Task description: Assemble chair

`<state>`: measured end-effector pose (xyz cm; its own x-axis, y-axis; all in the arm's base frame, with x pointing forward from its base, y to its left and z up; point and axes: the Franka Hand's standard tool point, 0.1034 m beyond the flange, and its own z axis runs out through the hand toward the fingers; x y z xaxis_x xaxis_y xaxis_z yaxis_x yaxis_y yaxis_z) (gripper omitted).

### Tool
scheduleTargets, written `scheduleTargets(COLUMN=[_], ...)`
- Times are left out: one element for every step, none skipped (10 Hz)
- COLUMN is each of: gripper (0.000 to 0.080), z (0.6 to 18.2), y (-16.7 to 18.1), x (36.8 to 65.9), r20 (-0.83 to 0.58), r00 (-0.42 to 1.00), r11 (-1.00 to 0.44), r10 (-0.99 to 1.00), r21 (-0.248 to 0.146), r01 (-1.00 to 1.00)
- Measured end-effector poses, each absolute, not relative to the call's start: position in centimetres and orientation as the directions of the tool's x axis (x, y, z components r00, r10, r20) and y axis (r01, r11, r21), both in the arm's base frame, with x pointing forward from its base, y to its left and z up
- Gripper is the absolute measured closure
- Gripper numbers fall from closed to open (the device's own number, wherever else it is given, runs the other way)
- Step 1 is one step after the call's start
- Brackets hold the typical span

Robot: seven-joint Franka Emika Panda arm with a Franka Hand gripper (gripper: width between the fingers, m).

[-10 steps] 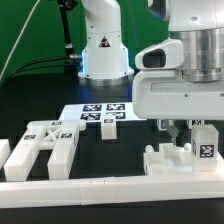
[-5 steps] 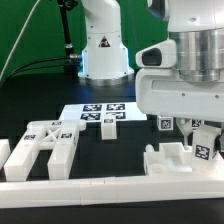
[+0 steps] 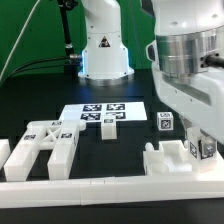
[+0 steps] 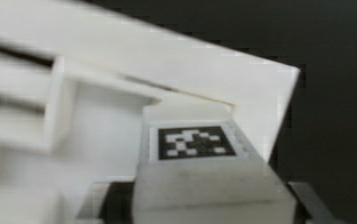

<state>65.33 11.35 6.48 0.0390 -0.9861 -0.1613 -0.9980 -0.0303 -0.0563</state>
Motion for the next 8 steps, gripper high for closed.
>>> scheduleTargets(gripper=[0.0510,0.0510,0.0454,0.0454,0.0287,0.0177,0.0177,0.0155], z=[6.4,6.4,6.3,6.3,6.3,6.1,6.1,6.1], y=[11.5,11.6,11.7,11.7,12.1,12.8,13.2,13.3], x=[65.3,65.3,65.3,65.2,65.2,65.1,64.9,64.9], r20=[-0.183,-0.187,-0.187,-0.176,-0.155,-0.148,-0.130,-0.115], r00=[-0.093,-0.145,-0.159,-0.068,0.089,0.231,0.412,0.534], r11=[0.102,0.154,0.168,0.077,-0.079,-0.220,-0.399,-0.521], r10=[-0.979,-0.972,-0.969,-0.982,-0.984,-0.961,-0.902,-0.837], r21=[-0.044,-0.039,-0.036,-0.047,-0.067,-0.090,-0.113,-0.127], r01=[-0.994,-0.987,-0.985,-0.996,-0.995,-0.971,-0.910,-0.844])
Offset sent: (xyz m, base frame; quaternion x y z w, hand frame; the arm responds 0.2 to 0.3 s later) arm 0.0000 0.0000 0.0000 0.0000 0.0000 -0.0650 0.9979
